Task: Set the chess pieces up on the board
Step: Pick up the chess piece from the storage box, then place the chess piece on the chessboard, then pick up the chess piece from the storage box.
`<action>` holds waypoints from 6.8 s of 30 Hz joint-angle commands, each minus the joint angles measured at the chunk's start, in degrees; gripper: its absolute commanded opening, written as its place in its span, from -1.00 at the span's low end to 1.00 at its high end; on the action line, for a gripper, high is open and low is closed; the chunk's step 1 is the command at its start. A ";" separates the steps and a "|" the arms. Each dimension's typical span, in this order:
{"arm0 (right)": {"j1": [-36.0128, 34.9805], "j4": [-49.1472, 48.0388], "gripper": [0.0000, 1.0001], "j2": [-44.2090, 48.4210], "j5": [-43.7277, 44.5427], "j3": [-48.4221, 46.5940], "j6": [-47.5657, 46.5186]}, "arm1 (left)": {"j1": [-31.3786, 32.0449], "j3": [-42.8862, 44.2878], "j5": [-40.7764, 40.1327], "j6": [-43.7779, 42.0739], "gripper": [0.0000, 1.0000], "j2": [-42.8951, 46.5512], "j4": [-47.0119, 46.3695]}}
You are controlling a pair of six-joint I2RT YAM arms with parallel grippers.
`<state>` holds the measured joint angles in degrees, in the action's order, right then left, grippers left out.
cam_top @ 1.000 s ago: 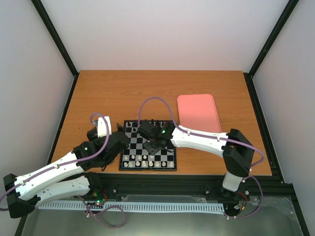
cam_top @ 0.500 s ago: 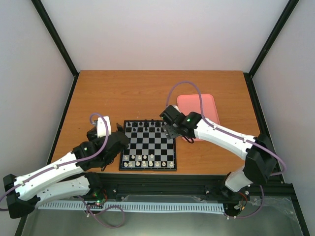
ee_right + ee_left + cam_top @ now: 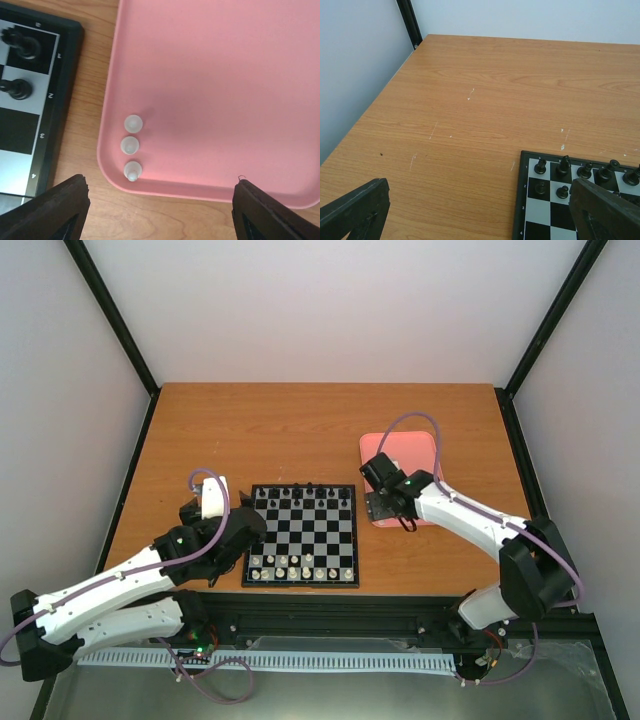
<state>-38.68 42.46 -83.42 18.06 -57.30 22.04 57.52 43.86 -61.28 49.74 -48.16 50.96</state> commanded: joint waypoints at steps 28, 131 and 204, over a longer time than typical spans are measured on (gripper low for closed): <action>5.64 -10.17 -0.25 -7.98 -11.16 6.25 -2.26 | -0.30 1.32 -0.86 -0.56 0.99 -1.91 -1.17; -25.31 -2.68 -0.87 -16.87 -17.18 -9.67 -0.68 | -0.30 1.86 -1.15 0.29 0.99 -3.33 -0.27; 1.53 -1.82 0.10 -4.29 -3.00 -1.83 -4.22 | -0.30 1.96 -1.16 0.36 1.00 -3.96 -0.31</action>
<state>-40.64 44.12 -86.46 16.64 -60.42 19.99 57.52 43.88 -61.43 49.76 -52.14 50.68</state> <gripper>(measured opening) 0.552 0.998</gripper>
